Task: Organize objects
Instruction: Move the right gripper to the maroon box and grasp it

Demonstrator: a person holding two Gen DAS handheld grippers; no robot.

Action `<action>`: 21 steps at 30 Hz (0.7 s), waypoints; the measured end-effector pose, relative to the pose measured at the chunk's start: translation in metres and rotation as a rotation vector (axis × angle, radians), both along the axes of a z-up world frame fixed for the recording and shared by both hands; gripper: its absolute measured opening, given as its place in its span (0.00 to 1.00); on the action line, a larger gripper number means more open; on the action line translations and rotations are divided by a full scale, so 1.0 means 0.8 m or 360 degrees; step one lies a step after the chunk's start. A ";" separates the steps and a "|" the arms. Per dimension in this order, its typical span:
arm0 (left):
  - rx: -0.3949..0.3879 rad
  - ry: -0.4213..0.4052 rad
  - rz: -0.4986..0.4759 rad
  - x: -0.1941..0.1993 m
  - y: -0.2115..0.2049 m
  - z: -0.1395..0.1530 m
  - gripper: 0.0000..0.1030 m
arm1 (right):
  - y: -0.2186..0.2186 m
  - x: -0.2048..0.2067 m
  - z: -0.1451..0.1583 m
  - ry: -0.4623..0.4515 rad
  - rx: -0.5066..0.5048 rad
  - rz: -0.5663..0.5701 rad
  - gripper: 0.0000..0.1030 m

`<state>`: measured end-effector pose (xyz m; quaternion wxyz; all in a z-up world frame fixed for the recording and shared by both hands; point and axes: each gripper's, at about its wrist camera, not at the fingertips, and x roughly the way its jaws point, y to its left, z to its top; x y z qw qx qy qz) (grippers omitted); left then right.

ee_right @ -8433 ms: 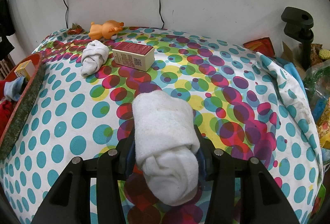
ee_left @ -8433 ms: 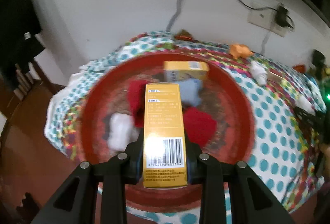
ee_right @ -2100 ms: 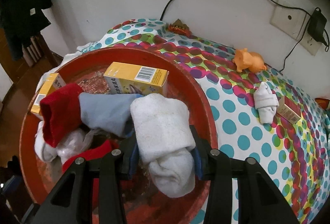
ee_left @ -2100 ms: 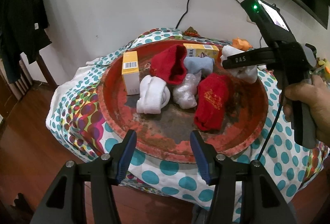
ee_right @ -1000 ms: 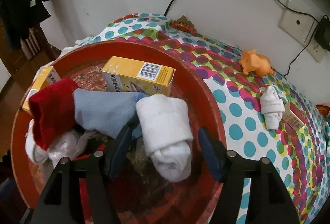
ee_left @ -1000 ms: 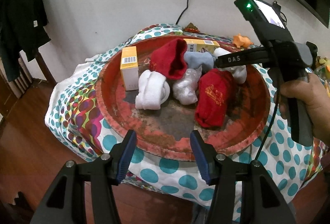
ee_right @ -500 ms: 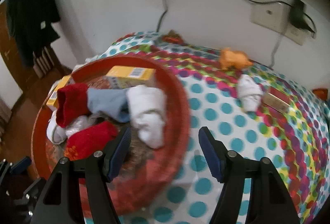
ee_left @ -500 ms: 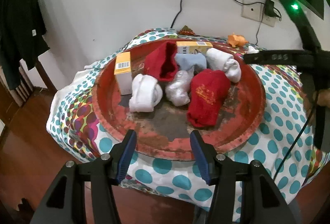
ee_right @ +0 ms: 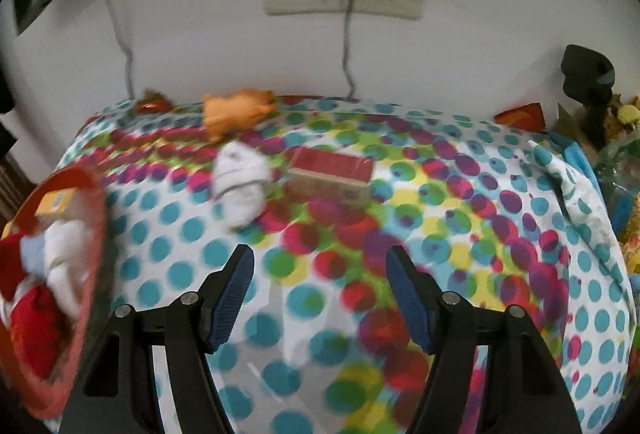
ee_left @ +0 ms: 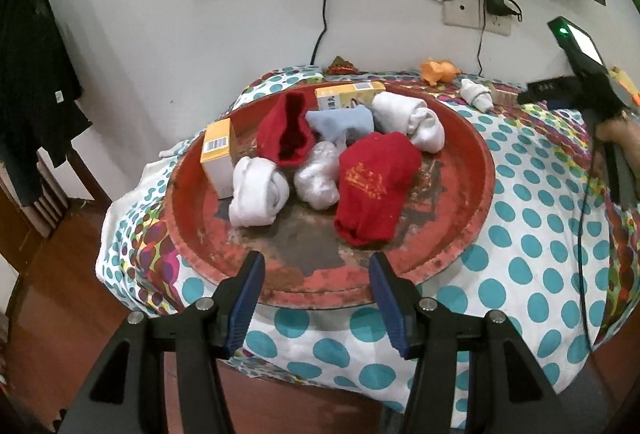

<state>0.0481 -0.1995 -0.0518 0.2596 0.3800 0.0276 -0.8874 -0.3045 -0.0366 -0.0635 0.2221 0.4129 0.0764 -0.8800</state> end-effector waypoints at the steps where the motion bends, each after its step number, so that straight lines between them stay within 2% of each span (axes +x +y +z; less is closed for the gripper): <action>1: -0.0019 -0.0004 -0.0005 -0.001 0.002 0.000 0.54 | -0.001 -0.011 -0.003 -0.0007 -0.0003 -0.0013 0.64; 3: -0.0039 -0.0015 -0.0017 -0.002 0.006 0.000 0.54 | -0.006 -0.028 -0.008 -0.0013 -0.0014 -0.0026 0.66; 5: -0.0066 -0.0019 -0.0037 -0.003 0.011 0.001 0.54 | -0.016 -0.042 -0.012 -0.0006 -0.0014 -0.0021 0.83; 6: -0.0083 -0.0017 -0.0042 -0.004 0.014 0.002 0.54 | -0.022 -0.046 -0.014 0.0011 0.0001 -0.0016 0.84; 9: -0.0061 -0.0008 -0.0059 -0.007 0.018 0.003 0.54 | -0.038 -0.058 -0.018 0.0058 0.0041 -0.0012 0.84; 13: -0.0034 -0.0017 -0.0082 -0.013 0.022 0.000 0.54 | -0.044 -0.076 -0.025 0.0030 0.0039 -0.0041 0.84; 18: -0.0092 -0.0037 -0.0117 -0.023 0.032 0.004 0.54 | -0.044 -0.094 -0.032 0.0004 0.0030 -0.0083 0.82; 21: -0.0097 -0.0031 -0.0153 -0.031 0.036 0.012 0.54 | -0.042 -0.104 -0.038 -0.0032 -0.0004 -0.0088 0.68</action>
